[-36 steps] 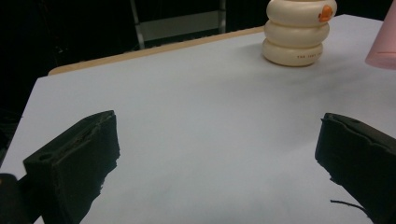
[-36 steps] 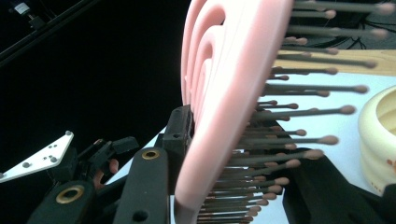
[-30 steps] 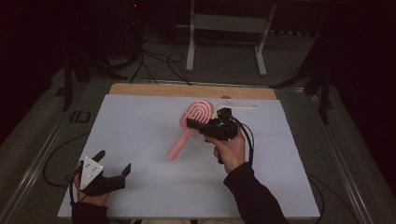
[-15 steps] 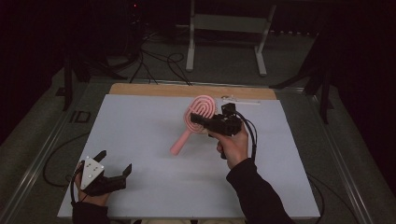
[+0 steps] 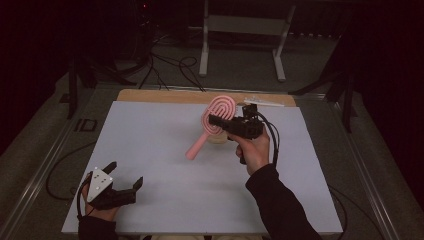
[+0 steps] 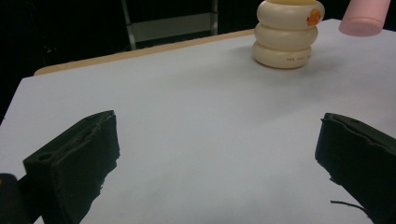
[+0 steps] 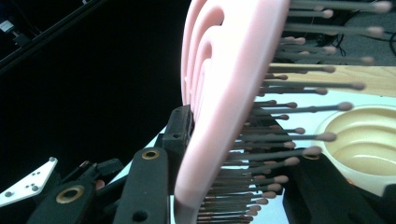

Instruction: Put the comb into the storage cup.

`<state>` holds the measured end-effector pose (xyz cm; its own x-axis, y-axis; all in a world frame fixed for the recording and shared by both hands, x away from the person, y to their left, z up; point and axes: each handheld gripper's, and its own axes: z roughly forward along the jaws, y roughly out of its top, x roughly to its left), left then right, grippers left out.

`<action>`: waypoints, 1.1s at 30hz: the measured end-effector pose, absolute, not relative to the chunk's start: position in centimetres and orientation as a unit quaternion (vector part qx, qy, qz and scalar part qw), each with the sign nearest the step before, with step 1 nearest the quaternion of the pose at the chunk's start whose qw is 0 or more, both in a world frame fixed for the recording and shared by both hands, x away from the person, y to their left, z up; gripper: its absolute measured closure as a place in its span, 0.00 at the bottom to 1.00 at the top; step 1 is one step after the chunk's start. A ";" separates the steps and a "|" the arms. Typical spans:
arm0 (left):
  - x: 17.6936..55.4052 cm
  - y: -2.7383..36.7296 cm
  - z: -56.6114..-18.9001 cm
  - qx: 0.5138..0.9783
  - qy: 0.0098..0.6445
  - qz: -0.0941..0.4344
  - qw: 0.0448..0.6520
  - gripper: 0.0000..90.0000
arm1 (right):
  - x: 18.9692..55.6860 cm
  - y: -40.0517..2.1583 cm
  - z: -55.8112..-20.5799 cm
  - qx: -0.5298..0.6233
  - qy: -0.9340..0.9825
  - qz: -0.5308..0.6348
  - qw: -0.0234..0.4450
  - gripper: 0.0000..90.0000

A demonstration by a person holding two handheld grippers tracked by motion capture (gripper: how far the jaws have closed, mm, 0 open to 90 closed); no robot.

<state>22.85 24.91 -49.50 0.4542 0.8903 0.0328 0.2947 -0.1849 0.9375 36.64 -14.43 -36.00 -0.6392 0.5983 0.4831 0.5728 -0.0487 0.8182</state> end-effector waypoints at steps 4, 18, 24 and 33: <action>22.9 24.9 -49.5 0.704 0.421 0.307 0.482 0.01 | 36.7 -14.5 -35.8 0.426 0.689 0.587 0.014 0.70; 23.0 24.8 -49.6 0.711 0.419 0.297 0.481 0.01 | 37.4 -14.7 -35.2 0.431 0.686 0.586 0.018 0.70; 23.0 24.8 -49.6 0.713 0.419 0.295 0.479 0.01 | 37.7 -14.9 -34.9 0.434 0.685 0.584 0.022 0.70; 23.0 24.8 -49.6 0.713 0.420 0.294 0.478 0.01 | 38.3 -15.4 -34.8 0.442 0.681 0.584 0.025 0.70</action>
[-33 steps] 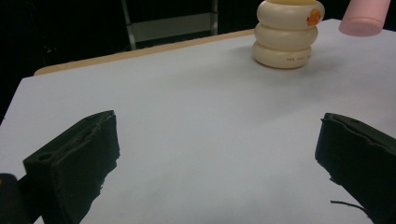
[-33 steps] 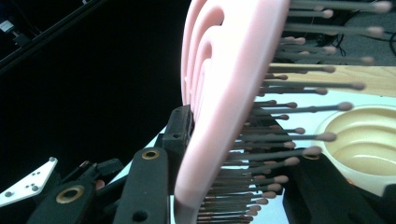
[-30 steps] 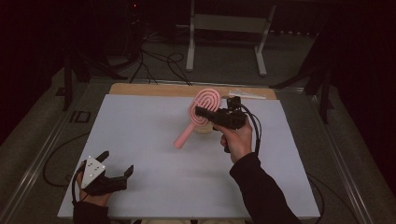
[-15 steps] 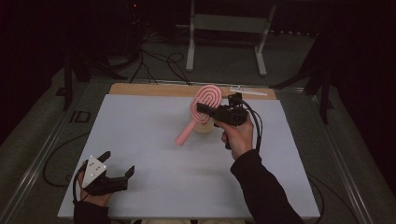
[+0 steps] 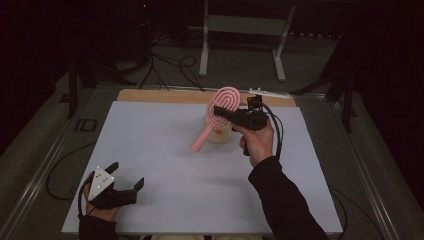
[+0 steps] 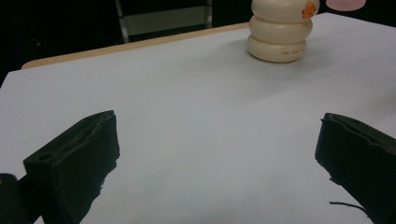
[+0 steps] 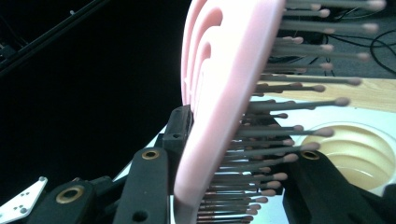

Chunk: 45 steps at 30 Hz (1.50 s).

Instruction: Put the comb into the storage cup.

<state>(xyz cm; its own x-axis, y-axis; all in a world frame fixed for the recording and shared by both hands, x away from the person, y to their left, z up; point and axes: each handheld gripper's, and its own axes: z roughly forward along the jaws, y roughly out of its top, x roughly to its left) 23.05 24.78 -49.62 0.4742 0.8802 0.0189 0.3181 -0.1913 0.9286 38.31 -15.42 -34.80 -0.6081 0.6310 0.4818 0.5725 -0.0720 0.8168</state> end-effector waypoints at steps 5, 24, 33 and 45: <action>23.1 24.8 -49.6 0.715 0.420 0.294 0.476 0.01 | 38.4 -15.5 -34.7 0.442 0.680 0.585 0.025 0.70; 23.1 24.8 -49.6 0.715 0.421 0.294 0.474 0.01 | 39.4 -16.2 -33.9 0.453 0.673 0.583 0.037 0.71; 23.1 24.8 -49.7 0.715 0.422 0.294 0.474 0.01 | 39.8 -16.3 -33.7 0.454 0.673 0.582 0.045 0.71; 23.1 24.8 -49.7 0.716 0.422 0.293 0.472 0.01 | 40.4 -16.8 -33.7 0.465 0.669 0.577 0.053 0.71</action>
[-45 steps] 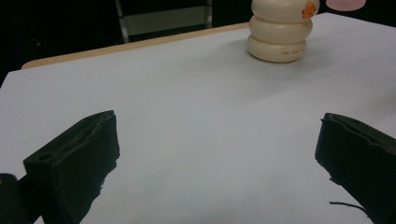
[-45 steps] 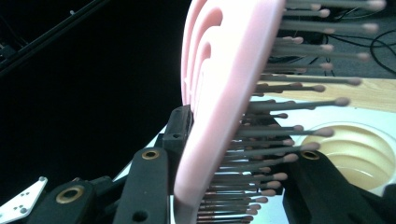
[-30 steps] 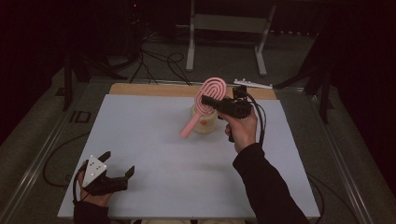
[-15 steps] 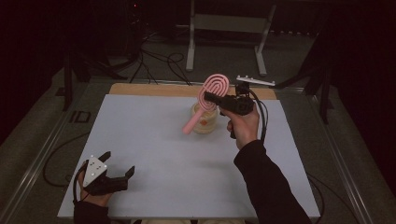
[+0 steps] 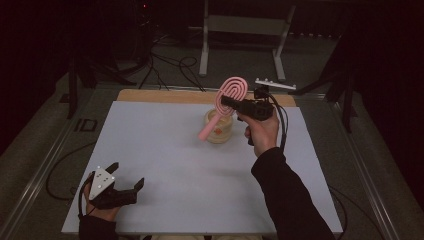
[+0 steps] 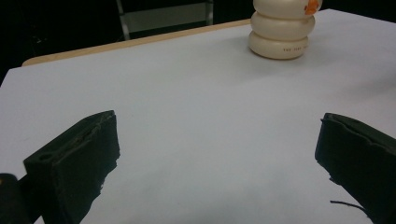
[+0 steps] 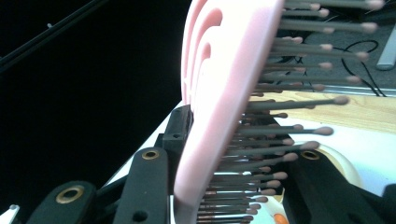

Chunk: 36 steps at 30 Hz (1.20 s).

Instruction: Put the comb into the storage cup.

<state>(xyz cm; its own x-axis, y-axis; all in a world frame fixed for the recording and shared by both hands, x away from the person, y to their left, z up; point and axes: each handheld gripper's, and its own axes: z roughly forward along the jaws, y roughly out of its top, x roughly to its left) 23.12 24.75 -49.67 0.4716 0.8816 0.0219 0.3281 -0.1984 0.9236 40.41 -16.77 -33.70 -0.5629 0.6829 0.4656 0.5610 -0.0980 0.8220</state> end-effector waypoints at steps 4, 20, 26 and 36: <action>23.1 24.7 -49.7 0.717 0.422 0.293 0.471 0.01 | 40.6 -17.0 -33.7 0.467 0.668 0.577 0.055 0.71; 23.1 24.8 -49.7 0.717 0.422 0.293 0.471 0.01 | 41.6 -17.3 -33.3 0.476 0.664 0.572 0.075 0.71; 23.1 24.7 -49.7 0.718 0.421 0.292 0.471 0.01 | 42.0 -17.5 -33.4 0.481 0.661 0.570 0.080 0.71; 23.1 24.7 -49.7 0.718 0.421 0.292 0.470 0.01 | 42.5 -17.8 -33.6 0.488 0.658 0.566 0.092 0.71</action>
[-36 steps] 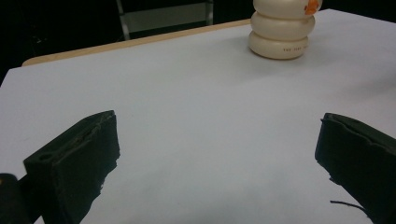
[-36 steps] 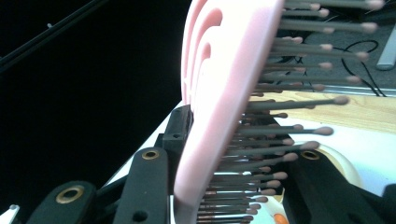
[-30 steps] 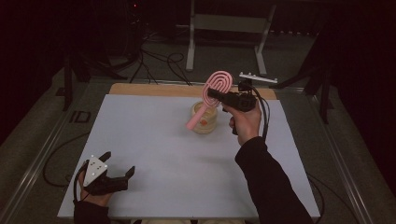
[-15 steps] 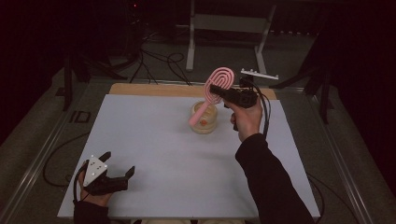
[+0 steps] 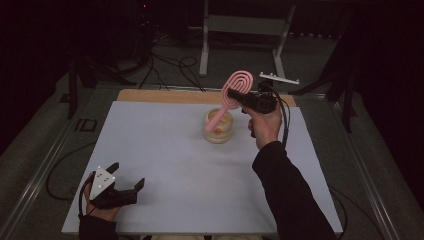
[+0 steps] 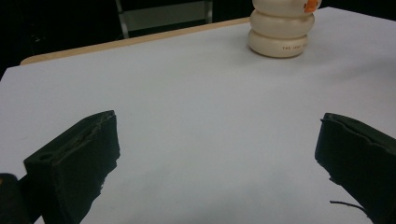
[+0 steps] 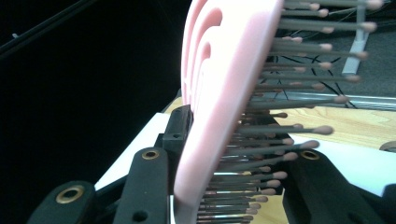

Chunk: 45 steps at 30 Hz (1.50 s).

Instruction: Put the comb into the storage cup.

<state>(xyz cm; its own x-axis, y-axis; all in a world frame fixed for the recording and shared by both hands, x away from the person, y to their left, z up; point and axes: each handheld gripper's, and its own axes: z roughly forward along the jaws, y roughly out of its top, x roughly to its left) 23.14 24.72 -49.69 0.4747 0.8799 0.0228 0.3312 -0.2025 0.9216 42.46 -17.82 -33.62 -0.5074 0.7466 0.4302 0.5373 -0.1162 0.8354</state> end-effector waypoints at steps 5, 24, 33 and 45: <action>23.1 24.7 -49.7 0.719 0.422 0.291 0.470 0.01 | 42.6 -17.8 -33.7 0.490 0.657 0.565 0.093 0.71; 23.1 24.7 -49.7 0.719 0.422 0.291 0.470 0.01 | 43.4 -18.3 -33.9 0.505 0.644 0.566 0.094 0.71; 23.1 24.8 -49.7 0.719 0.422 0.290 0.470 0.01 | 43.8 -18.5 -33.5 0.507 0.642 0.565 0.107 0.71; 23.1 24.8 -49.7 0.719 0.422 0.291 0.470 0.01 | 44.2 -18.5 -33.6 0.510 0.644 0.557 0.122 0.71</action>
<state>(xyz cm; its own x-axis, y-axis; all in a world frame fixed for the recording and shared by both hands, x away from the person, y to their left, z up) 23.13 24.79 -49.70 0.4751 0.8797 0.0209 0.3332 -0.2019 0.9210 44.20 -18.55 -33.63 -0.4495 0.7925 0.4122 0.5214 -0.1419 0.8414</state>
